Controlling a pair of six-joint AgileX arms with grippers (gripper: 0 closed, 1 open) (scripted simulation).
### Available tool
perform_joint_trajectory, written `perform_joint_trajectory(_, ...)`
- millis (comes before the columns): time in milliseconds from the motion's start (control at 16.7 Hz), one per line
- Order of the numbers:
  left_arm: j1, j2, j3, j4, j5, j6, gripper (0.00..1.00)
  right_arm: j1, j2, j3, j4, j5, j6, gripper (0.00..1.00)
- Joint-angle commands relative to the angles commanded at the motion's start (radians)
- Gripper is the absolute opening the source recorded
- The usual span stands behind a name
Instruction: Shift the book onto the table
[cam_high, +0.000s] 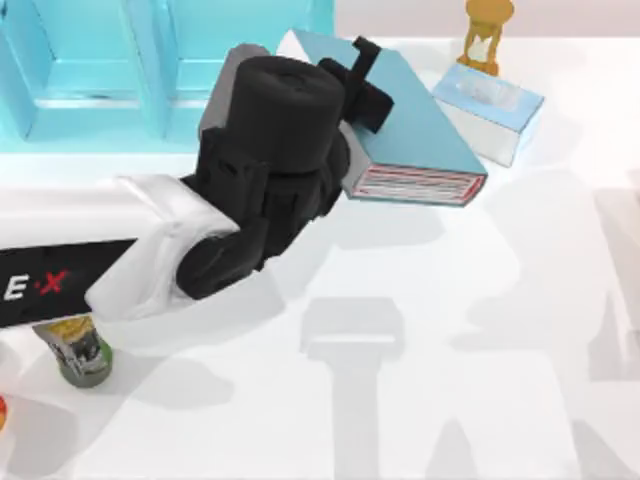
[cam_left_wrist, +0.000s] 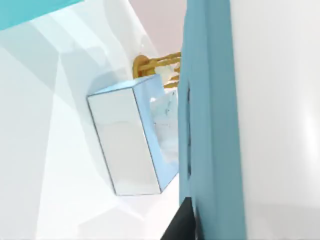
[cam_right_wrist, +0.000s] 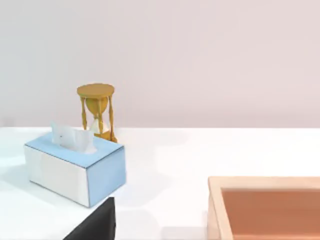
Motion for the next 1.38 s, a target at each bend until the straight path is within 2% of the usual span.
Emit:
perform_joint_trajectory(180, -0.166, 0.098, -0.055, 0.100, -0.293, -0.278, 0.00, 0.000, 0.000, 0.000, 0.000, 0.000, 0.000, 1.00)
perform_joint_trajectory(300, -0.249, 0.147, -0.087, 0.159, -0.445, -0.422, 0.00, 0.000, 0.000, 0.000, 0.000, 0.000, 0.000, 1.00)
perform_joint_trajectory(420, -0.312, 0.180, -0.113, 0.205, -0.556, -0.527, 0.00, 0.000, 0.000, 0.000, 0.000, 0.000, 0.000, 1.00)
perform_joint_trajectory(540, -0.349, 0.198, -0.131, 0.236, -0.627, -0.592, 0.00, 0.000, 0.000, 0.000, 0.000, 0.000, 0.000, 1.00)
perform_joint_trajectory(660, -0.364, 0.205, -0.139, 0.249, -0.655, -0.619, 0.00, 0.000, 0.000, 0.000, 0.000, 0.000, 0.000, 1.00)
perform_joint_trajectory(1380, -0.372, 0.199, -0.148, 0.237, -0.663, -0.628, 0.00, 0.000, 0.000, 0.000, 0.000, 0.000, 0.000, 1.00)
